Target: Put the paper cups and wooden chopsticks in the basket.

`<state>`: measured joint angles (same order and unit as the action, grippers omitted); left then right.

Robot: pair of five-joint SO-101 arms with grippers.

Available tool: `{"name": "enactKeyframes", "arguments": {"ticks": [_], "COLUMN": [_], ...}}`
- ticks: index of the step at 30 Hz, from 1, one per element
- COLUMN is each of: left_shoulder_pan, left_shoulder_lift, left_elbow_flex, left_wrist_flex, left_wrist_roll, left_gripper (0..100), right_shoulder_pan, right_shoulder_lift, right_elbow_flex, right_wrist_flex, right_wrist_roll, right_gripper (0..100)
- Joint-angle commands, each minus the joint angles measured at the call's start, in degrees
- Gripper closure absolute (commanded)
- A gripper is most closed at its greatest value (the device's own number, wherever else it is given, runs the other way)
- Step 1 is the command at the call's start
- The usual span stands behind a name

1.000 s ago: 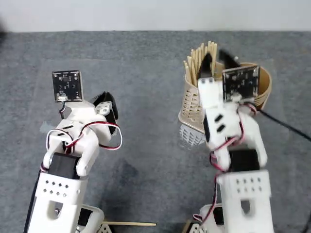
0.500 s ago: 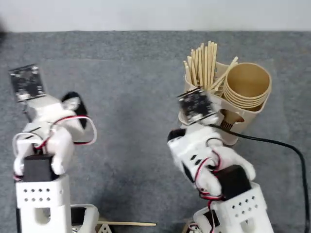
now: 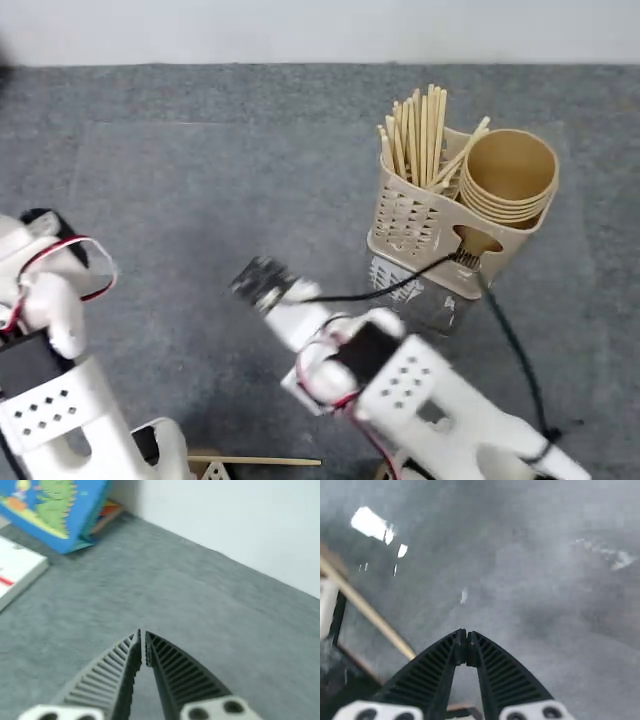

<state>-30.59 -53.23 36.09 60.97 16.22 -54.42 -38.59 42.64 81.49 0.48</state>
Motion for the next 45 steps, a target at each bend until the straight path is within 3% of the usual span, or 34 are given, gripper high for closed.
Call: {"name": "enactKeyframes", "arguments": {"ticks": [1, 7, 14, 23, 35, 45], "left_shoulder_pan": [-3.8, -7.6, -8.9, -7.6, -6.3, -6.2], "left_shoulder_lift": [-1.2, -1.1, -1.1, -1.2, -1.2, -1.2], "left_elbow_flex": [0.4, 1.0, 1.0, 2.2, 1.9, 2.0], "left_wrist_flex": [0.1, 0.0, 0.1, 0.1, 0.1, 0.2], "left_wrist_roll": [-0.4, -0.5, -0.5, -0.5, -0.4, -0.4], "left_gripper": [98, 98, 98, 98, 98, 98], "right_shoulder_pan": [-7.1, -18.5, -31.4, -29.8, -29.0, -31.2], "right_shoulder_lift": [3.5, 6.4, 9.8, 22.3, 28.3, 32.6], "right_elbow_flex": [-2.8, -2.8, -2.8, -2.8, -0.4, 7.6], "right_wrist_flex": [0.1, 0.0, -1.3, -10.5, -12.5, -24.7], "right_wrist_roll": [-0.6, -4.6, -13.5, -17.3, -17.4, -17.3], "right_gripper": [98.6, 97.3, 85.7, 85.2, 85.5, 89.4]}}
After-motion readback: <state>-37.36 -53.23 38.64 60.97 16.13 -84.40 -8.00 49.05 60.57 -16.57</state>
